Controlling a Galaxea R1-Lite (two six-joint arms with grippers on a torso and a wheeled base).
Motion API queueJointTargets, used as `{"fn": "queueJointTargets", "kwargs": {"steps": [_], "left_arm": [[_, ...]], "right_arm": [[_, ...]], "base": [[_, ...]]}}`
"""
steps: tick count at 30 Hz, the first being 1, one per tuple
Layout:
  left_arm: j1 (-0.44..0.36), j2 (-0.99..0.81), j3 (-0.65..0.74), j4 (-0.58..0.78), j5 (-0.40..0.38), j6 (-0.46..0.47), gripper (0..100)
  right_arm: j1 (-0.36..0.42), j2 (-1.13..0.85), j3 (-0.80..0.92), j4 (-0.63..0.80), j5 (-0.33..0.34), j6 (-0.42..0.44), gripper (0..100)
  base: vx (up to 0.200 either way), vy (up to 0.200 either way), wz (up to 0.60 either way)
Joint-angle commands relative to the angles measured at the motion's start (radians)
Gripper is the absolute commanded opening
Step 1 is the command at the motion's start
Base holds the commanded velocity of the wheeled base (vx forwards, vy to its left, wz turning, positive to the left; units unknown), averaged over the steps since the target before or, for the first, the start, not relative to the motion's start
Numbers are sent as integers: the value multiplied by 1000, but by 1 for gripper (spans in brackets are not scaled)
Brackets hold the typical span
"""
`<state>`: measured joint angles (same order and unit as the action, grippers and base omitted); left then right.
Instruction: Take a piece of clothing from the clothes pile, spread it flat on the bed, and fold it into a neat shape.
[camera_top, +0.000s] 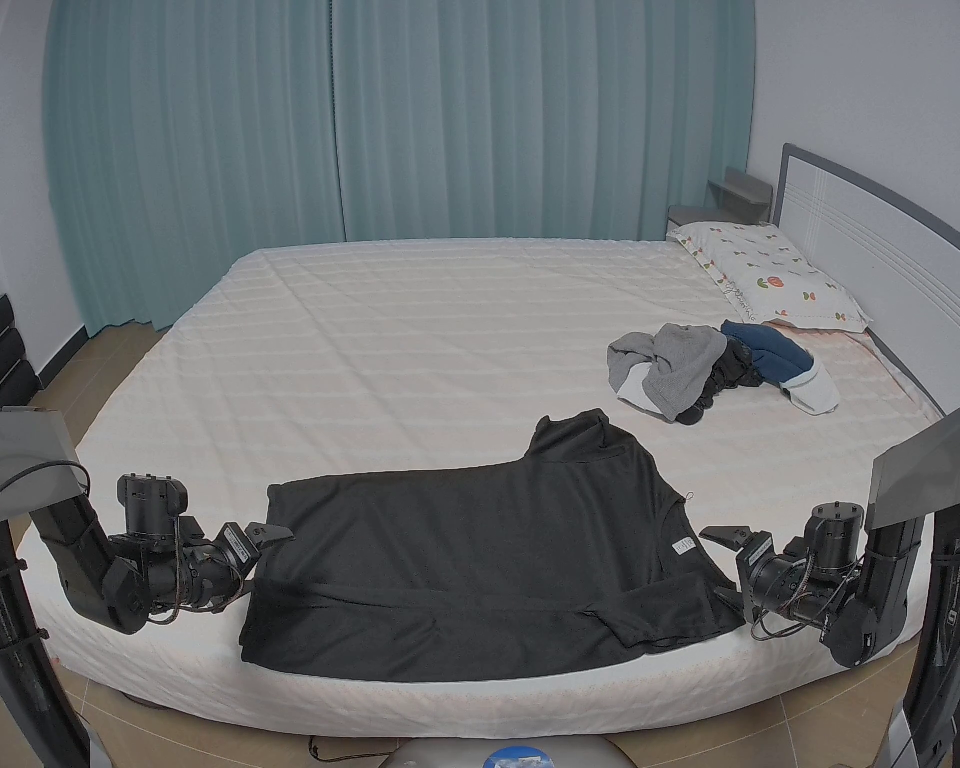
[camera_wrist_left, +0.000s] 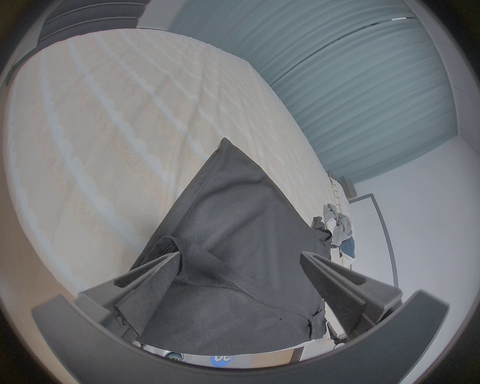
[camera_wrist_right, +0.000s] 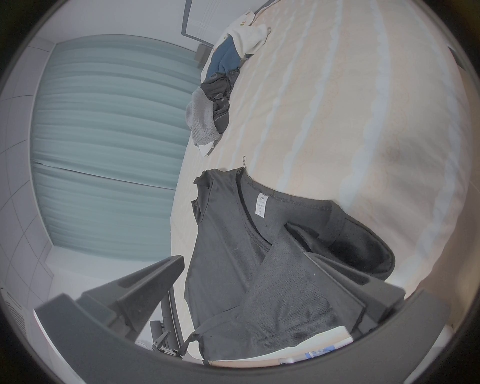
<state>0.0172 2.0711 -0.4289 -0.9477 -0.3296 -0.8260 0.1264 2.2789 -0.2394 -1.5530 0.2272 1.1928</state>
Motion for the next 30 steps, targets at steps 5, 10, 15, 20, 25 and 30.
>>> {"fn": "queueJointTargets", "kwargs": {"steps": [5,10,15,20,25,30], "left_arm": [[1,-6,9,-5,0,1,100],[6,-6,1,-3,1,1,100],[9,14,-8,-3,9,2,100],[9,32,-24,-5,15,5,100],[10,32,-25,-5,18,4,100],[13,29,-24,-5,17,-1,100]], "right_arm": [[-1,10,2,-10,0,1,100],[-1,10,3,-10,0,-1,100],[-1,10,3,-10,0,-1,100],[1,10,3,-10,0,-1,100],[1,10,3,-9,0,-1,100],[1,10,3,-10,0,-1,100]], "base": [[200,0,0],[160,0,0],[0,0,0],[0,0,0],[0,0,0],[0,0,0]]}}
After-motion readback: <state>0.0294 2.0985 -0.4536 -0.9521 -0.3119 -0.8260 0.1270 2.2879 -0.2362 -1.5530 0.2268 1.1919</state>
